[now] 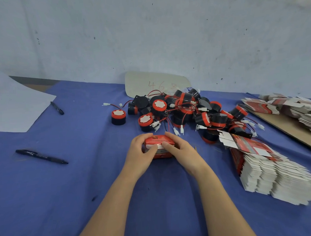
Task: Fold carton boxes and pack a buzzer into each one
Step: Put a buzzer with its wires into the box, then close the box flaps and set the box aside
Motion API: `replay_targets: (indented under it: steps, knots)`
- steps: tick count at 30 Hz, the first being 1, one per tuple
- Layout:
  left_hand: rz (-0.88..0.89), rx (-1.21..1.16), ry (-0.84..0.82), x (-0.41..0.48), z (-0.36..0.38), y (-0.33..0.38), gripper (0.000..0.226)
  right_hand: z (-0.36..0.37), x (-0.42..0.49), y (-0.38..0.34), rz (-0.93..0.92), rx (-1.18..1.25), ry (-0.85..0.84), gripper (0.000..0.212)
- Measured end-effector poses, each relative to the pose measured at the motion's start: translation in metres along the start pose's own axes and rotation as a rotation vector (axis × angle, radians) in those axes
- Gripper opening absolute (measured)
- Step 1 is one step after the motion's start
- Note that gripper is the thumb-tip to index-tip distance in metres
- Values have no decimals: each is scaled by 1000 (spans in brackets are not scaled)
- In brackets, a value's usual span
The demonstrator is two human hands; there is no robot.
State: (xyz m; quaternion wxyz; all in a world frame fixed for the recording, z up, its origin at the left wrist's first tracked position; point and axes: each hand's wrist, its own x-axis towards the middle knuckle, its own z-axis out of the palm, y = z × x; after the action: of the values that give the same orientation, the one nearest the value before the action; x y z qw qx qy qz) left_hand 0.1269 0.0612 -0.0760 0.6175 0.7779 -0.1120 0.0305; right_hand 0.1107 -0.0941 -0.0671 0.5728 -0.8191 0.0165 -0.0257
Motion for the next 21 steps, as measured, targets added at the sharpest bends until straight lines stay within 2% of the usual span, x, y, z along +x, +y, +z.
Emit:
replay_targets:
  steps: [9,15,17,21]
  knots:
    - [-7,-66,93,0,13,9,30,1,0,2,-10,19,18,45]
    - [-165,-312,174,0,21,18,39,4,2,-1,8,24,68,23]
    - [-214,-387,165,0,18,21,38,5,3,-1,20,16,79,25]
    - [-241,-376,118,-1,11,23,21,9,4,-3,51,8,97,38]
